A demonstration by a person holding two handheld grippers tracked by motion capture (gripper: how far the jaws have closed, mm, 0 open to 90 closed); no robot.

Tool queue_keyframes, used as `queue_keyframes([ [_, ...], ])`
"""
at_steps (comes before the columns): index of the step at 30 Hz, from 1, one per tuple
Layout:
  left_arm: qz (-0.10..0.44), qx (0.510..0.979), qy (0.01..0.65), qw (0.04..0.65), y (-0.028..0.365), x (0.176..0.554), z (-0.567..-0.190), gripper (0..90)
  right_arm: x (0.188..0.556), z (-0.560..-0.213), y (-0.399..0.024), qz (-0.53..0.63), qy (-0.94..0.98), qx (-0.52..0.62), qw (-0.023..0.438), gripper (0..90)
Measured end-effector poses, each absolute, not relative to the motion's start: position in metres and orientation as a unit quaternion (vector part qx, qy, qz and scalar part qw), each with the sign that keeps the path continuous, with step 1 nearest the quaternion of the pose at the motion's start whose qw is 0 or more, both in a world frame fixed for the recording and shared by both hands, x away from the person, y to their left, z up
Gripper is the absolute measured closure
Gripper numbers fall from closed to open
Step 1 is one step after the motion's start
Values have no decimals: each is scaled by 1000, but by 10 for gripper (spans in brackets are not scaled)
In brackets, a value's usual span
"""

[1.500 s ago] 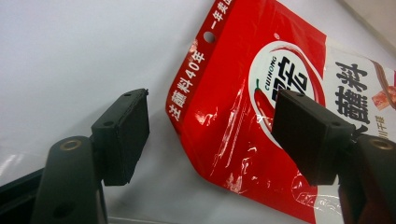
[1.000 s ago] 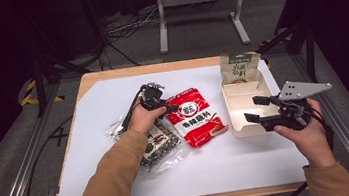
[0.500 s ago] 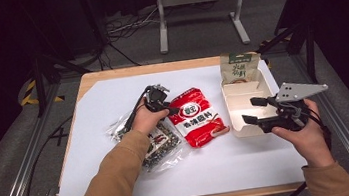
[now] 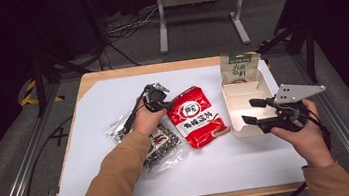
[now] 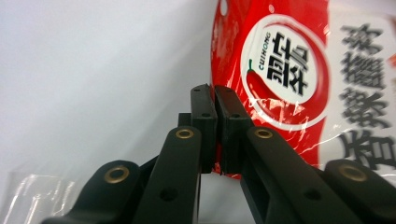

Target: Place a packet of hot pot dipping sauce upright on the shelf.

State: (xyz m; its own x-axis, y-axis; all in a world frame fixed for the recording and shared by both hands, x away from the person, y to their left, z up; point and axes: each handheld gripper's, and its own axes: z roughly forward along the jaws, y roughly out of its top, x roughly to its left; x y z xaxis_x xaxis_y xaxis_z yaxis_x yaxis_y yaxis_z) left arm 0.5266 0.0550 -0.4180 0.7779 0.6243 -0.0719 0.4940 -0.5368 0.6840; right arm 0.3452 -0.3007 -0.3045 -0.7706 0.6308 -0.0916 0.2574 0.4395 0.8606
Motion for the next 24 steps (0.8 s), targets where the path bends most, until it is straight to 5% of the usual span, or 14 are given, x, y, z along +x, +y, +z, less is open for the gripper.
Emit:
queue_keyframes([
  [24,59,848,243,468,64,473,-336,898,348,-310,-294,445,831,268,199,459],
])
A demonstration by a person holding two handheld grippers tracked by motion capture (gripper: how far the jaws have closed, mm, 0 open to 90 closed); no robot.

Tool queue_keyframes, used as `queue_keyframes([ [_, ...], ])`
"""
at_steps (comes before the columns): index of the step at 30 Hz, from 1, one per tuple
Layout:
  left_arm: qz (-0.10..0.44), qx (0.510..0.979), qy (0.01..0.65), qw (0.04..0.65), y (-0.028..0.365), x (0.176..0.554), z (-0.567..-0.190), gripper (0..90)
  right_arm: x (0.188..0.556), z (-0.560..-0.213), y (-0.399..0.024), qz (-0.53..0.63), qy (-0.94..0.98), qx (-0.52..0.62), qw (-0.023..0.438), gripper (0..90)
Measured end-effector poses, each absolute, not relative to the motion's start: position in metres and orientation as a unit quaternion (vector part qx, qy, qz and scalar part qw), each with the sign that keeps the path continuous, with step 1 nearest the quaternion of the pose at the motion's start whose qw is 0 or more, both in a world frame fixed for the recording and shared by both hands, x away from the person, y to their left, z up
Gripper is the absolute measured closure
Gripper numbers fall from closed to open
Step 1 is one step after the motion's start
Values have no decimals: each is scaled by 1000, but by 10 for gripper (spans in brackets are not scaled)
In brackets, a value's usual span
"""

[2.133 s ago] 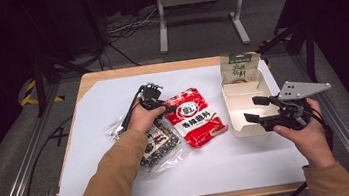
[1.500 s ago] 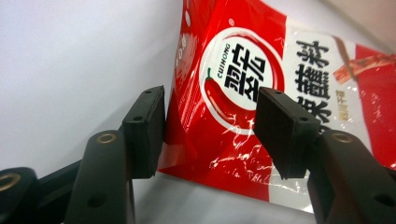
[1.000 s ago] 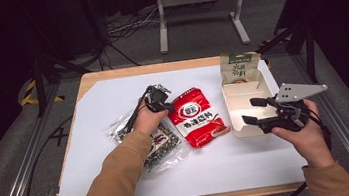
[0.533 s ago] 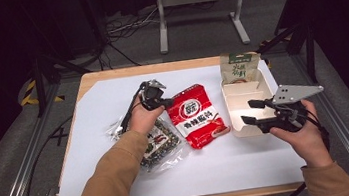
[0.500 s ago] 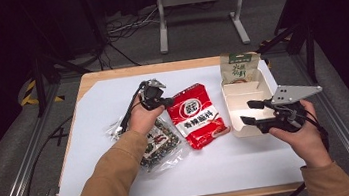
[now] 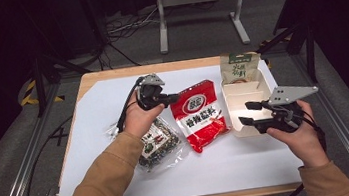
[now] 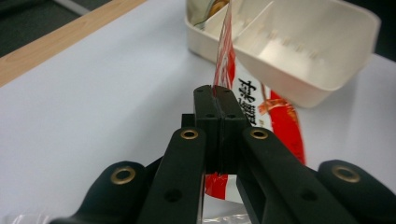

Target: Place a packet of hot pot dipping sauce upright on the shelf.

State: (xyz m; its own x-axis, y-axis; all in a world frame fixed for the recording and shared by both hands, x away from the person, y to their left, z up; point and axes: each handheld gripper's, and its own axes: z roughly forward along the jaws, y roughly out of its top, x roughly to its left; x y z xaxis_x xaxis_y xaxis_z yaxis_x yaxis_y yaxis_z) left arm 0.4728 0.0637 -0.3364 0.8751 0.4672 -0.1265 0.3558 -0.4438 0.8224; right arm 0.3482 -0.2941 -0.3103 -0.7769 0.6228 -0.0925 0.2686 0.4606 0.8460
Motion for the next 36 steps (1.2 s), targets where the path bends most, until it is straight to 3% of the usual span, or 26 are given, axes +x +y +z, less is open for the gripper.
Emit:
queue_keyframes([
  [16,43,849,168,500,59,425,-299,899,346,-307,-297,447,828,269,203,457],
  [26,65,857,116,497,46,392,-279,900,345,-305,-299,447,830,266,203,451],
  [36,72,853,88,509,45,373,-264,900,347,-313,-291,431,850,244,178,387],
])
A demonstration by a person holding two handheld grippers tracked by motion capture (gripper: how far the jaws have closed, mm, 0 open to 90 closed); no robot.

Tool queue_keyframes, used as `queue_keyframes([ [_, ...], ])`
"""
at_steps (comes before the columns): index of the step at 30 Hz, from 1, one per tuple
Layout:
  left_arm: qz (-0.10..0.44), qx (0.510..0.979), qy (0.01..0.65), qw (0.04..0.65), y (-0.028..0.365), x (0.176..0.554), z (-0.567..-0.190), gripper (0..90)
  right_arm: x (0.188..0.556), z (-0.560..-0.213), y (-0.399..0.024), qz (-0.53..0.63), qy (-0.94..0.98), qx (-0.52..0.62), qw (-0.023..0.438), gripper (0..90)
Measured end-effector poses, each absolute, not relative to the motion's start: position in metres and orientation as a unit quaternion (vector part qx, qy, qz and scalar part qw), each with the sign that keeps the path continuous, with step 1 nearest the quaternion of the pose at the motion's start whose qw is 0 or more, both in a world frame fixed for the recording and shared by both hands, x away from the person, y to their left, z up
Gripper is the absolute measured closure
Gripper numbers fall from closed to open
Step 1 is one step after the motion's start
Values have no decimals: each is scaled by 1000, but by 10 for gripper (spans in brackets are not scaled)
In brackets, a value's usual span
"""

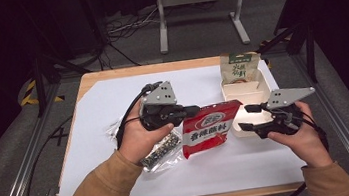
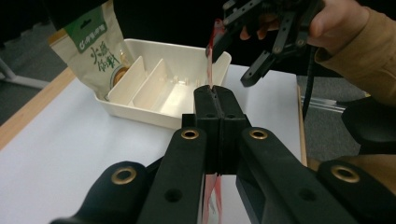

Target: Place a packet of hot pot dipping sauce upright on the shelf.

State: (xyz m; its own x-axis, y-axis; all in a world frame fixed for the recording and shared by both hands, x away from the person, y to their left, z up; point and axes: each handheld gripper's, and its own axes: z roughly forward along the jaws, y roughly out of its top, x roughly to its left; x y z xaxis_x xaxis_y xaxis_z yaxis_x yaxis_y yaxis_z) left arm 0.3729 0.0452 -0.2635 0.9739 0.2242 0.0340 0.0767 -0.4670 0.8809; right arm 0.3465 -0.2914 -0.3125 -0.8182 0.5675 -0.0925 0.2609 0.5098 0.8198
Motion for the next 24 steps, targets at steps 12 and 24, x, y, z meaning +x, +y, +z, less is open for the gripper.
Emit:
queue_keyframes([
  [12,67,848,70,521,44,361,-250,900,357,-337,-291,478,843,215,121,371],
  [24,62,842,56,532,38,356,-239,900,365,-362,-280,484,850,188,82,397],
])
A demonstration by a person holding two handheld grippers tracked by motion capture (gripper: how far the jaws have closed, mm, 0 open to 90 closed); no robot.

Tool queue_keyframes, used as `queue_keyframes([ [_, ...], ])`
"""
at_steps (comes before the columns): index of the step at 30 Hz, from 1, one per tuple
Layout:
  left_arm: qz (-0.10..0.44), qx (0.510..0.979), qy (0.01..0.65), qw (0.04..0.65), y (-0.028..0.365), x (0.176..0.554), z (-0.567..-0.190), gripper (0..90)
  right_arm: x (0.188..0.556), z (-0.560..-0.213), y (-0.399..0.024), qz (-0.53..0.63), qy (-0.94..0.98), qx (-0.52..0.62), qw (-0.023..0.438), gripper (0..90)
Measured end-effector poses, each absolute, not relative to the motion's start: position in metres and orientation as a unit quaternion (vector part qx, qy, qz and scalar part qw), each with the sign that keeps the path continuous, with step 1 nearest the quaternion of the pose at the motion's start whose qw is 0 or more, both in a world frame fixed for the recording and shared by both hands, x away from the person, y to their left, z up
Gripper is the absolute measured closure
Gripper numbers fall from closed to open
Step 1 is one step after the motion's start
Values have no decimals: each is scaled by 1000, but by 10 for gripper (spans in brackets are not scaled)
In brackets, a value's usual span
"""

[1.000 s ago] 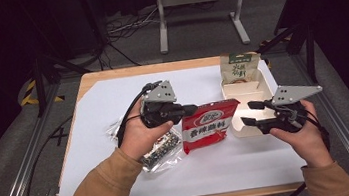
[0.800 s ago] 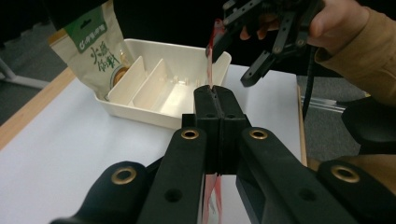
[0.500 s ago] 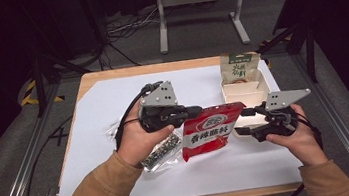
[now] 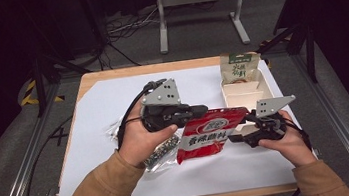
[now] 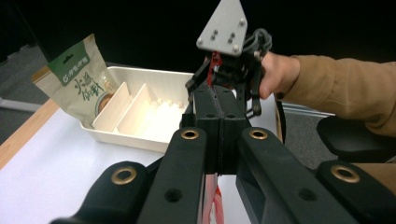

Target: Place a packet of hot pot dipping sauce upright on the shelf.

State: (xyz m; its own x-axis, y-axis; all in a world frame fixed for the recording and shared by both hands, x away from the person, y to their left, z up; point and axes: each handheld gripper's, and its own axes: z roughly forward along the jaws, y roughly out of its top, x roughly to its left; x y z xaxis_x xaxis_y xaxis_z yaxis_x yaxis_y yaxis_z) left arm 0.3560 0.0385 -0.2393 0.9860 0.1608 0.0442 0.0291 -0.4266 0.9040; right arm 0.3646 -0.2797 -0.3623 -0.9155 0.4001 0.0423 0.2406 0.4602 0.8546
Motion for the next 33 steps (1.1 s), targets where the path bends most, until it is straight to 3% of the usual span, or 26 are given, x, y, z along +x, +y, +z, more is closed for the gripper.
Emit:
queue_keyframes([
  [9,62,836,52,543,37,354,-236,900,366,-374,-264,483,857,166,67,422],
  [21,60,829,58,552,38,356,-235,900,365,-382,-259,521,838,151,66,545],
  [29,61,828,62,554,42,357,-236,900,366,-384,-256,535,830,142,62,661],
  [33,62,826,67,556,45,358,-236,900,365,-384,-255,535,832,135,57,787],
])
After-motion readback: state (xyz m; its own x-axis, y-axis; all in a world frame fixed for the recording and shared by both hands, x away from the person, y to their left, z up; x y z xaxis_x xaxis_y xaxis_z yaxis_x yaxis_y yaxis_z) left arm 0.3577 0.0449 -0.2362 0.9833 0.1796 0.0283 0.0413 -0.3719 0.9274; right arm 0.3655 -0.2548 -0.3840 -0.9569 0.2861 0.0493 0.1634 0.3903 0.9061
